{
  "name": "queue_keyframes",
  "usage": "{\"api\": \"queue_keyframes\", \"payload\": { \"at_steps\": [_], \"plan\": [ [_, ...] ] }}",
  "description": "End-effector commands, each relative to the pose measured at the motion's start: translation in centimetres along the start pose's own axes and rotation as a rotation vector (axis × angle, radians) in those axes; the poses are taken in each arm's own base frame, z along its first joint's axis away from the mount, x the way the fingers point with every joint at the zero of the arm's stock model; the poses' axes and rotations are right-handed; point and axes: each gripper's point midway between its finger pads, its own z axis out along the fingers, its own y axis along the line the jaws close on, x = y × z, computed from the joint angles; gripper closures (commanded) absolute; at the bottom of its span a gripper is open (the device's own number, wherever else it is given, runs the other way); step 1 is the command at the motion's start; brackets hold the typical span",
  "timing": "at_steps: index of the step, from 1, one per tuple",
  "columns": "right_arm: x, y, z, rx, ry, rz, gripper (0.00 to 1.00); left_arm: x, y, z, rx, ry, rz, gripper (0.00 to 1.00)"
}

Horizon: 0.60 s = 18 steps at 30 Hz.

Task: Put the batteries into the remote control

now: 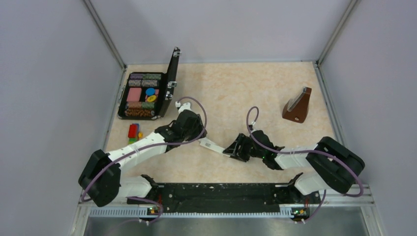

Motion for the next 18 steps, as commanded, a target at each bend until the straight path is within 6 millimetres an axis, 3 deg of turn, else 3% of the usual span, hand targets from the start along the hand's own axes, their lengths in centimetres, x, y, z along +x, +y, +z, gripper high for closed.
{"api": "queue_keyframes", "payload": {
  "at_steps": [1, 12, 18],
  "plan": [
    [-0.5, 1.4, 0.2, -0.09, -0.021, -0.006, 0.51, -2.1, -1.0, -1.0, 0.032, -0.066, -0.023, 0.43],
    [-1.0, 0.6, -0.1, -0.046, -0.045, 0.027, 0.83, -2.5, -0.6, -1.4, 0.026, -0.079, -0.029, 0.43],
    [-1.4, 1.9, -0.5, -0.082, -0.051, 0.025, 1.0, -2.6, -0.6, -1.6, 0.024, -0.078, -0.033, 0.42]
  ]
}}
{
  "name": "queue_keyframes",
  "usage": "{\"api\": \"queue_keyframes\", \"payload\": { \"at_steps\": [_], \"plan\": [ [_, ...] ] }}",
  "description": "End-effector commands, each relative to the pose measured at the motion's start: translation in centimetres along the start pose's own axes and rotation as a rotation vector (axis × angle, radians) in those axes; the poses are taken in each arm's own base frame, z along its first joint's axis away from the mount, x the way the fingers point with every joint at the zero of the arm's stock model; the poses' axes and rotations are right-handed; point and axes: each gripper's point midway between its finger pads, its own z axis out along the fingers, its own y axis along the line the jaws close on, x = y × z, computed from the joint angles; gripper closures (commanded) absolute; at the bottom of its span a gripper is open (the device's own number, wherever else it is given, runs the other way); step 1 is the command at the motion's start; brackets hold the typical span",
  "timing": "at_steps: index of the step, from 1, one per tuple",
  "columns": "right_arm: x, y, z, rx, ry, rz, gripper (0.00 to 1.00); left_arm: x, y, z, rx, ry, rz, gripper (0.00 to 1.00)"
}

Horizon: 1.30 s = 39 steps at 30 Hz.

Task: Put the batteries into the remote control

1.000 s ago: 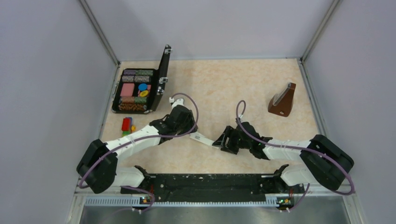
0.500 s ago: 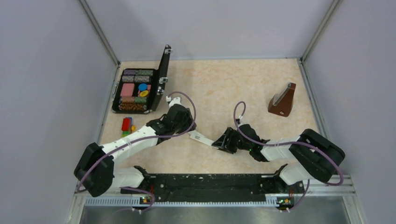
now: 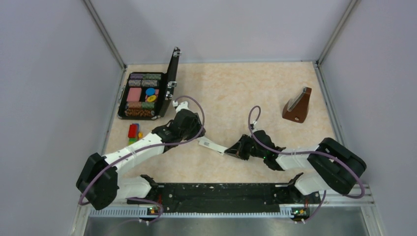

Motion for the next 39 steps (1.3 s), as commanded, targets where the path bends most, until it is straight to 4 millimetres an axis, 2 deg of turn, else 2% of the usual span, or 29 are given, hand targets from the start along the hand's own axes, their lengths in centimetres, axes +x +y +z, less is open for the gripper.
{"api": "queue_keyframes", "payload": {
  "at_steps": [1, 10, 14, 17, 20, 22, 25, 28, 32, 39],
  "plan": [
    [-1.1, 1.8, -0.4, -0.049, -0.039, -0.009, 1.0, -1.7, -0.7, -0.9, 0.02, -0.053, -0.019, 0.42],
    [-2.9, 8.2, -2.6, -0.174, -0.074, -0.091, 1.0, -2.2, 1.8, -0.6, -0.063, -0.052, -0.086, 0.4],
    [-2.1, 9.8, -3.4, -0.208, -0.005, -0.206, 1.0, -3.0, 2.8, 0.5, -0.096, -0.05, -0.097, 0.4],
    [-0.2, 8.5, -3.9, -0.174, 0.099, -0.266, 1.0, -3.2, 3.5, 2.0, -0.139, -0.029, -0.089, 0.4],
    [1.2, 5.7, -4.6, -0.07, 0.182, -0.321, 1.0, -3.4, 4.1, 3.6, -0.177, -0.021, -0.094, 0.42],
    [2.0, 3.6, -5.5, 0.002, 0.227, -0.337, 1.0, -3.5, 4.1, 4.6, -0.182, -0.014, -0.082, 0.49],
    [2.5, 1.7, -6.3, 0.079, 0.254, -0.342, 1.0, -3.3, 3.7, 5.8, -0.17, 0.002, -0.065, 0.64],
    [2.3, 0.1, -6.4, 0.142, 0.248, -0.307, 1.0, -2.8, 3.8, 6.2, -0.155, 0.007, -0.059, 0.72],
    [1.1, -1.7, -6.7, 0.229, 0.195, -0.239, 1.0, -1.7, 4.0, 6.0, -0.13, 0.026, -0.062, 0.8],
    [-1.6, -1.8, -8.2, 0.321, 0.092, -0.222, 1.0, 1.0, 4.0, 5.3, -0.058, 0.086, -0.072, 0.84]
  ]
}}
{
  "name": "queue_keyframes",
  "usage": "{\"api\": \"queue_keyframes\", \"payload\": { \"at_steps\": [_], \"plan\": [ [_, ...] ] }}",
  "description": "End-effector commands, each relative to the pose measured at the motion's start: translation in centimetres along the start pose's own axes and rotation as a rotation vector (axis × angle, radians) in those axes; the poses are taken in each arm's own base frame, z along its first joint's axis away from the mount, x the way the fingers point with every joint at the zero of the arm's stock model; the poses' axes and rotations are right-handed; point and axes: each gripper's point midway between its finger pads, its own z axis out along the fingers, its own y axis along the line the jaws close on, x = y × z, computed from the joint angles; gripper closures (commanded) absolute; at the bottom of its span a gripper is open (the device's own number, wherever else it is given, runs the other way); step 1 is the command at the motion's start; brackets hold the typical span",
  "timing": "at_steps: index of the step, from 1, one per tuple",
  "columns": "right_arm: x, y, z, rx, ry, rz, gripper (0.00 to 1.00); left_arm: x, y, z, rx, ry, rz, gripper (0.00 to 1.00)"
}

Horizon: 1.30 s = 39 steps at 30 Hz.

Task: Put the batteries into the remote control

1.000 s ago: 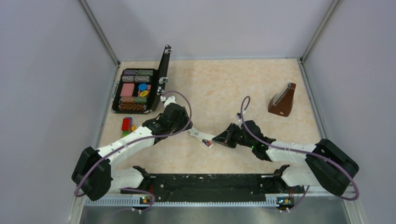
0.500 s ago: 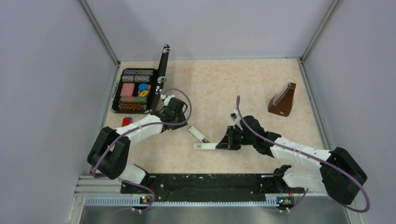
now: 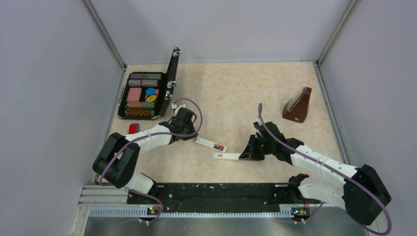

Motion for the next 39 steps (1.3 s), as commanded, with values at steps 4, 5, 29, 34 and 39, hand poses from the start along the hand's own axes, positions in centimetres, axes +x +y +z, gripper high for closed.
{"api": "queue_keyframes", "payload": {
  "at_steps": [4, 5, 29, 34, 39],
  "plan": [
    [-2.6, -0.2, -1.7, 0.097, -0.085, 0.011, 1.0, 0.8, -1.5, -1.0, 0.12, 0.002, 0.006, 0.84],
    [-2.9, 0.1, -1.8, 0.096, -0.088, 0.01, 1.0, 0.8, -1.6, -1.2, 0.12, 0.004, 0.006, 0.84],
    [-5.2, 10.7, -2.1, -0.29, 0.061, -0.33, 1.0, -0.4, 0.8, -6.9, 0.096, -0.119, -0.055, 0.61],
    [-5.7, 10.1, 0.1, -0.28, 0.164, -0.39, 1.0, 0.2, 0.8, -7.1, 0.132, -0.085, -0.087, 0.54],
    [-8.1, 8.6, 1.1, -0.268, 0.192, -0.411, 1.0, 1.2, 0.7, -7.1, 0.184, -0.047, -0.135, 0.48]
  ]
}}
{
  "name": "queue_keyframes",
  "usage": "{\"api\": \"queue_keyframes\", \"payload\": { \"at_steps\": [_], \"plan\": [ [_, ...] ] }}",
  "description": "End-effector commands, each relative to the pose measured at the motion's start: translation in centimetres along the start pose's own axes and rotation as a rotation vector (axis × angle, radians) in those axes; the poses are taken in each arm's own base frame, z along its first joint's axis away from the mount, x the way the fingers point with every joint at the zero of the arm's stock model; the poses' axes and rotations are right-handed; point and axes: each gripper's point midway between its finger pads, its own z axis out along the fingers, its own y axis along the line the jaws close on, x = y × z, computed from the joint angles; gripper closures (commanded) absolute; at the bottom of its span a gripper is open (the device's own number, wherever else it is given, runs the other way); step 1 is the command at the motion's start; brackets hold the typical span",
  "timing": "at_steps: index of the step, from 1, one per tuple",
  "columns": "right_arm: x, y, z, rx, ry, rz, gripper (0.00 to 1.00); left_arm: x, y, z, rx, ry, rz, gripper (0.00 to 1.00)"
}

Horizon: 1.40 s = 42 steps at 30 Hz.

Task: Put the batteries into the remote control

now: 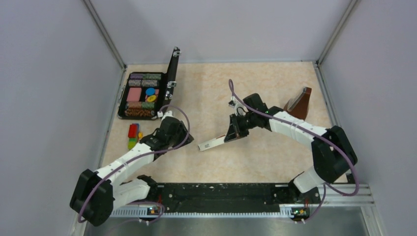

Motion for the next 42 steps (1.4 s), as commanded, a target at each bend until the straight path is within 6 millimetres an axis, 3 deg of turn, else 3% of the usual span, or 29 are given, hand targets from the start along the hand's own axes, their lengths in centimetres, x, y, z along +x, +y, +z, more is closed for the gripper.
{"api": "queue_keyframes", "payload": {
  "at_steps": [1, 6, 17, 25, 32, 42],
  "plan": [
    [-2.7, -0.6, -1.1, -0.044, -0.003, -0.092, 1.0, 0.5, -1.1, -0.4, 0.092, 0.026, -0.06, 0.48],
    [-2.5, -1.8, -0.5, -0.079, 0.087, -0.088, 1.0, 1.3, -1.6, -0.3, 0.137, 0.065, -0.07, 0.45],
    [-1.1, -2.0, 0.3, -0.142, 0.174, -0.067, 1.0, 1.8, -1.7, 0.6, 0.167, 0.075, -0.107, 0.44],
    [-2.7, -3.5, 1.0, -0.056, 0.154, -0.073, 1.0, 2.4, -1.0, 0.7, 0.159, 0.077, -0.116, 0.44],
    [-4.6, -4.9, 2.0, 0.026, 0.018, 0.013, 1.0, 1.7, -0.6, 0.5, 0.133, 0.043, -0.127, 0.44],
    [-6.8, -4.0, 1.9, 0.011, -0.123, 0.076, 1.0, 1.8, -1.1, 0.6, 0.149, 0.055, -0.151, 0.44]
  ]
}}
